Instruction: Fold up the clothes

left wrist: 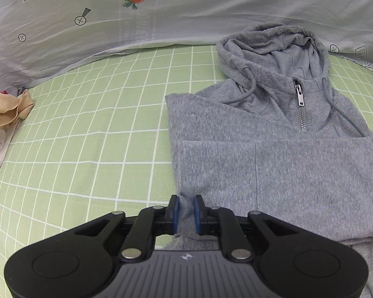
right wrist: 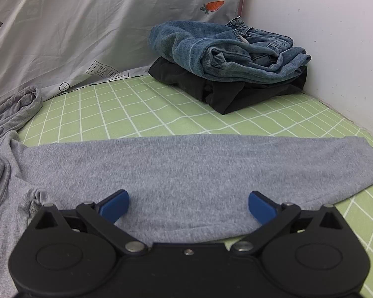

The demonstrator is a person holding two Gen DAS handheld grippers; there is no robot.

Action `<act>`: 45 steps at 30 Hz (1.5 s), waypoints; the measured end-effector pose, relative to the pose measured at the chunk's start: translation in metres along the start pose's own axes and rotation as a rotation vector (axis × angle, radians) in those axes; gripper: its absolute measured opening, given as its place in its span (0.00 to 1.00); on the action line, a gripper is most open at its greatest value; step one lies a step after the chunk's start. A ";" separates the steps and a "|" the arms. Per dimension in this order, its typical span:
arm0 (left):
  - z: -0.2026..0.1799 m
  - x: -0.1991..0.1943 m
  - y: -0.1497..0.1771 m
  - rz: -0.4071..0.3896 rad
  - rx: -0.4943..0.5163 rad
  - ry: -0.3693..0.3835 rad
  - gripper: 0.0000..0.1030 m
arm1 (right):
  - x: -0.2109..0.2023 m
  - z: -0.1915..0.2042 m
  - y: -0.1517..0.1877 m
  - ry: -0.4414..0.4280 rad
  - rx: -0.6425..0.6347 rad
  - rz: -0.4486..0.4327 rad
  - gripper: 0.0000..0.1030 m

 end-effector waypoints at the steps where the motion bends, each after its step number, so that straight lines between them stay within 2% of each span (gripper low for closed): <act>1: -0.003 0.001 0.000 0.002 0.019 -0.006 0.36 | 0.000 0.000 0.000 -0.001 0.000 0.000 1.00; 2: -0.006 0.001 0.000 0.006 0.039 -0.005 0.43 | 0.000 0.000 0.000 -0.003 0.000 0.000 1.00; 3: -0.009 0.003 0.001 0.008 0.059 -0.008 0.56 | 0.001 -0.001 0.000 -0.007 -0.001 0.001 1.00; 4: -0.012 0.004 0.002 0.010 0.080 -0.013 0.64 | 0.001 -0.002 -0.001 -0.013 -0.005 0.001 1.00; 8: -0.019 0.005 0.005 -0.017 0.150 -0.056 0.76 | 0.005 -0.011 -0.007 -0.050 -0.061 0.008 1.00; 10: -0.020 0.006 0.006 -0.023 0.166 -0.066 0.80 | 0.008 -0.024 -0.011 0.000 -0.111 -0.010 1.00; 12: -0.019 0.007 0.005 -0.021 0.162 -0.071 0.83 | 0.014 -0.044 -0.015 0.046 -0.129 -0.021 1.00; 17: -0.022 0.007 0.006 -0.033 0.181 -0.086 0.85 | 0.036 -0.111 -0.020 0.146 -0.080 -0.020 1.00; 23: -0.026 0.007 0.007 -0.045 0.206 -0.108 0.86 | 0.053 -0.161 -0.029 0.234 -0.136 -0.025 1.00; 27: -0.026 0.008 0.007 -0.044 0.201 -0.122 0.91 | 0.056 -0.199 -0.033 0.283 -0.047 -0.010 1.00; 31: -0.026 0.008 0.008 -0.043 0.190 -0.128 0.92 | 0.056 -0.228 -0.028 0.246 0.130 -0.001 1.00; 36: -0.025 0.008 0.008 -0.044 0.181 -0.132 0.92 | 0.056 -0.226 -0.027 0.252 0.157 0.000 0.99; 37: -0.025 0.008 0.009 -0.044 0.180 -0.132 0.92 | 0.055 -0.224 -0.028 0.249 0.157 -0.004 0.95; 39: -0.025 0.007 0.009 -0.045 0.177 -0.134 0.92 | 0.050 -0.217 -0.029 0.228 0.146 -0.012 0.77; 40: -0.025 0.007 0.009 -0.045 0.175 -0.134 0.92 | 0.047 -0.211 -0.030 0.210 0.137 -0.009 0.59; 41: -0.025 0.007 0.009 -0.046 0.174 -0.135 0.92 | 0.044 -0.205 -0.031 0.191 0.129 -0.005 0.37; 43: -0.024 0.007 0.009 -0.046 0.166 -0.134 0.92 | 0.038 -0.190 -0.032 0.153 0.111 0.006 0.28; 45: -0.023 0.007 0.010 -0.047 0.158 -0.133 0.92 | 0.032 -0.175 -0.029 0.117 0.132 0.013 0.26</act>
Point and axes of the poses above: each gripper's, at about its wrist camera, not at the fingertips, and x roughly the way its jaws point, z to its left, y to its underside, the point moved 1 cm from there along x, roughly the way its jaws point, and after that the axes turned 8 degrees about -z, right-handed, at the moved point
